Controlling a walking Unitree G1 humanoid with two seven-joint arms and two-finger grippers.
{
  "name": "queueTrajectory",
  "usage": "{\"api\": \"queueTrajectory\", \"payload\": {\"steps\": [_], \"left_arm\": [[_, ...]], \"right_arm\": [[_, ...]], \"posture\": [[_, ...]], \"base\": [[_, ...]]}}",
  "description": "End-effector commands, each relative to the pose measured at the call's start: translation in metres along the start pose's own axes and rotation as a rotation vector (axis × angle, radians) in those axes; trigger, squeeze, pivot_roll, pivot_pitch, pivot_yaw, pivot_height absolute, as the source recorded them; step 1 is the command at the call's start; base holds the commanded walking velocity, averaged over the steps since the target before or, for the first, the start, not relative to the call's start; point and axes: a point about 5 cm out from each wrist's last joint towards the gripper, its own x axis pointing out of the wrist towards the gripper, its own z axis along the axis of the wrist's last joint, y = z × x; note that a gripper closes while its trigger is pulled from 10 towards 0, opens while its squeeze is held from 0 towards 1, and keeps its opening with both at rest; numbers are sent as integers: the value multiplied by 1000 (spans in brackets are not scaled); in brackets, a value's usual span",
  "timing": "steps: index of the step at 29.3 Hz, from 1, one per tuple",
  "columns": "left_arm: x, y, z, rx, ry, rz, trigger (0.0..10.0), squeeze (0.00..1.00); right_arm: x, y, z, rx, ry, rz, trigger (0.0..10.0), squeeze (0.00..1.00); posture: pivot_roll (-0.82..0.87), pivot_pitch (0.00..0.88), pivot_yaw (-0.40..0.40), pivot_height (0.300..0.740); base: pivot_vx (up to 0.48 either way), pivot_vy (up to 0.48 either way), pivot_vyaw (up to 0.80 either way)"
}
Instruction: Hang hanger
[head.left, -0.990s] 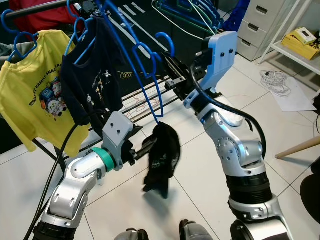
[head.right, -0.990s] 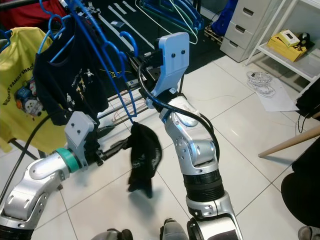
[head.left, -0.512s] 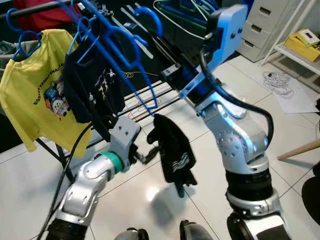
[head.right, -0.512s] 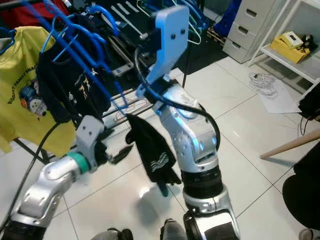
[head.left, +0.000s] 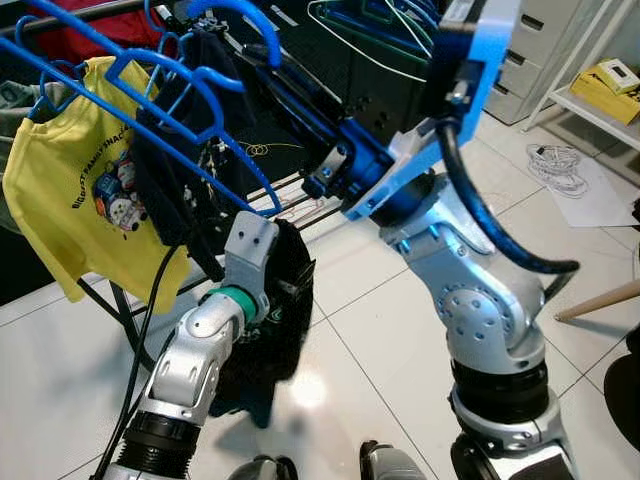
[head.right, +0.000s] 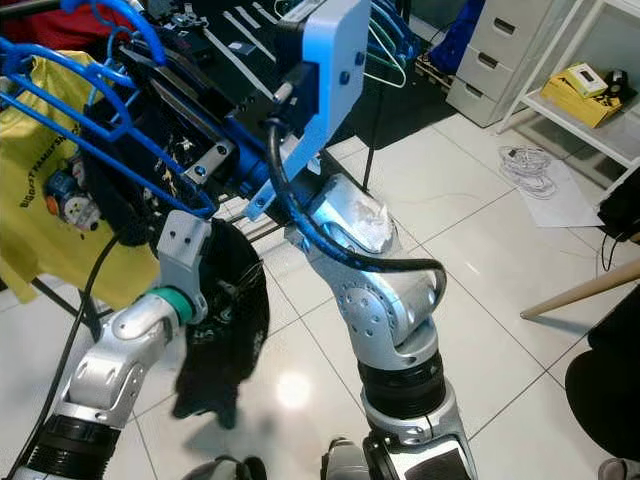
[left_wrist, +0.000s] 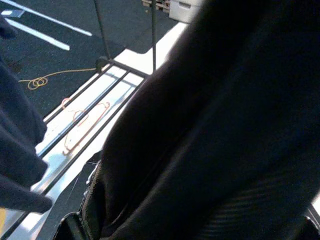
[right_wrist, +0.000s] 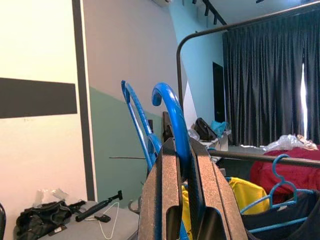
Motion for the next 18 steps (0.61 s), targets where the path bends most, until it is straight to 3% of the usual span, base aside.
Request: {"api": "queueTrajectory", "payload": {"steps": [1,5,6,18], "left_arm": [[-3,0,-14,17,51,0,8588,0],[-3,0,-16,22,55,0,8588,0],[-1,-1,-16,23,53,1,0,0],[3,-2,-13,41,34,16,0,0]], "right_arm": [[0,3,10,-14,-43,16,10000,0],[0,2,12,-17,-47,14,10000,0],[0,1,14,-23,-49,12,10000,0],[-4,-8,14,-48,-28,-39,10000,0]], "posture": [[-110,74,82,740],[-110,74,82,740],[-114,65,81,740],[-117,60,81,740]], "base": [[0,0,0],[0,0,0],[0,0,0],[0,0,0]]}}
